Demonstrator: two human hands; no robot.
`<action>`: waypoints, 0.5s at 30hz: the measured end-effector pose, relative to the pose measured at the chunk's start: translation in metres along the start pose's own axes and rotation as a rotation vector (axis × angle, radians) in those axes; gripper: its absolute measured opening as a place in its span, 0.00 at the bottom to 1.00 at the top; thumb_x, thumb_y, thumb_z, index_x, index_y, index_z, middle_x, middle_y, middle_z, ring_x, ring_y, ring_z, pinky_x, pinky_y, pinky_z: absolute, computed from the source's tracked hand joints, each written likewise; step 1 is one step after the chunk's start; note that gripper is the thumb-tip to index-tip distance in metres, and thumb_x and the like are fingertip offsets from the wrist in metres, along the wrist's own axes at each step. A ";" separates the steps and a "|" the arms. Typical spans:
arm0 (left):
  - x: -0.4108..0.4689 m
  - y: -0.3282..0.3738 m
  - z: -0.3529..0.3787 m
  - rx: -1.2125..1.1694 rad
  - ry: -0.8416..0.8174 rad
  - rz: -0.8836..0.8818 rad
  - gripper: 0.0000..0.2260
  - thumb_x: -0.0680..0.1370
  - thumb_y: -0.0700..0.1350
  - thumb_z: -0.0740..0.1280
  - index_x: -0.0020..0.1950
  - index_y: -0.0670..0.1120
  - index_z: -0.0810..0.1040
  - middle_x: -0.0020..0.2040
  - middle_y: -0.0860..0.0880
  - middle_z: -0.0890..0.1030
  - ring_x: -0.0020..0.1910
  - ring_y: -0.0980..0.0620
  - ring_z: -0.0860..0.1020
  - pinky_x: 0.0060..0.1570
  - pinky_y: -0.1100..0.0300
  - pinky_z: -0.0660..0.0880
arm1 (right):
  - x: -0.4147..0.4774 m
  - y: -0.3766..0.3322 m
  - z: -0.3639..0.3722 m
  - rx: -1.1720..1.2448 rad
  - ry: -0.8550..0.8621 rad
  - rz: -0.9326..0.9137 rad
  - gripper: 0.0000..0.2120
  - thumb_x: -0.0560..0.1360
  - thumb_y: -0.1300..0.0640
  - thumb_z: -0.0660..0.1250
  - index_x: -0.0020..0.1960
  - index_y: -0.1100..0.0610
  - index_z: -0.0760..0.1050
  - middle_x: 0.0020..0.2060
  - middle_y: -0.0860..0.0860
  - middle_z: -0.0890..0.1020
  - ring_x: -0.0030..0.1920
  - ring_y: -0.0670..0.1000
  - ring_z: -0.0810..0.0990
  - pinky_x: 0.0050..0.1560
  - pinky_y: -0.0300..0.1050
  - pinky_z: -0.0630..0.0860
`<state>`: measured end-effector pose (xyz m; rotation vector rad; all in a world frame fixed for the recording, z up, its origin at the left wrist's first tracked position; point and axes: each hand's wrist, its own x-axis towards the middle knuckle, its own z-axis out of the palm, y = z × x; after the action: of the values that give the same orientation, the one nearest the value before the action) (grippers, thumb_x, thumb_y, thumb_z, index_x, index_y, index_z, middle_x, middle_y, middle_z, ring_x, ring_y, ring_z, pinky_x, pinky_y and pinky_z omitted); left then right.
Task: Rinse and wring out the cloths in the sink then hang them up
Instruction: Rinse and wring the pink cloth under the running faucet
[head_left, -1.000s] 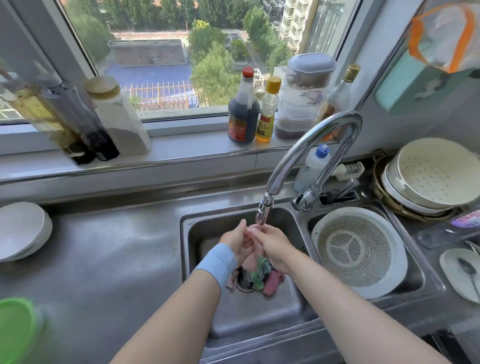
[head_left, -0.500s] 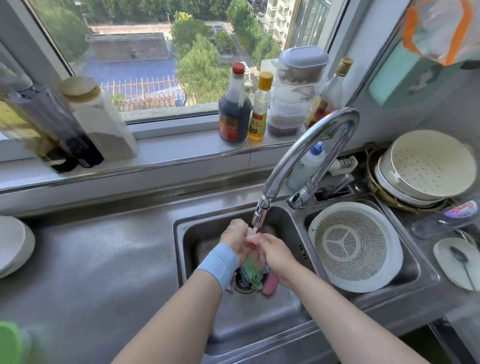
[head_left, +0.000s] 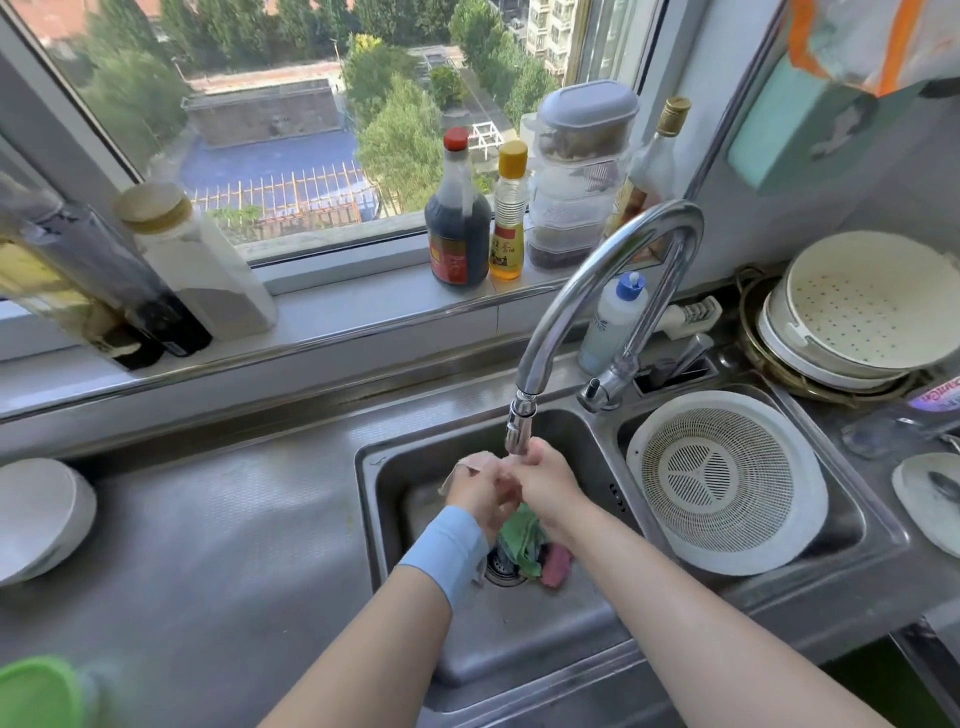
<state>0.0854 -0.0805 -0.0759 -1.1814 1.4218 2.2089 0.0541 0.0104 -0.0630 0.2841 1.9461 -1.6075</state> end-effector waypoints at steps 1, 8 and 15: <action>0.001 0.002 0.002 -0.027 0.005 -0.019 0.08 0.78 0.34 0.64 0.41 0.42 0.69 0.28 0.46 0.73 0.22 0.52 0.71 0.26 0.64 0.69 | -0.003 0.004 0.001 -0.062 -0.015 -0.031 0.03 0.76 0.63 0.67 0.47 0.58 0.74 0.37 0.54 0.80 0.36 0.49 0.78 0.39 0.43 0.76; 0.002 -0.009 0.003 0.150 0.069 0.111 0.13 0.80 0.49 0.67 0.49 0.39 0.82 0.40 0.40 0.83 0.34 0.46 0.79 0.31 0.58 0.76 | -0.001 0.020 -0.009 0.029 0.078 0.046 0.12 0.83 0.51 0.59 0.48 0.59 0.71 0.31 0.53 0.80 0.28 0.47 0.79 0.28 0.39 0.73; -0.001 -0.012 0.010 0.561 0.145 0.294 0.05 0.78 0.50 0.65 0.46 0.51 0.77 0.49 0.45 0.81 0.45 0.45 0.80 0.44 0.55 0.79 | 0.008 0.020 -0.009 -0.039 -0.066 0.014 0.10 0.82 0.57 0.57 0.43 0.55 0.72 0.30 0.50 0.71 0.30 0.47 0.67 0.28 0.37 0.63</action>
<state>0.0885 -0.0663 -0.0806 -0.9894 2.2034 1.7105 0.0551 0.0218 -0.0829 0.2259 1.9194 -1.5494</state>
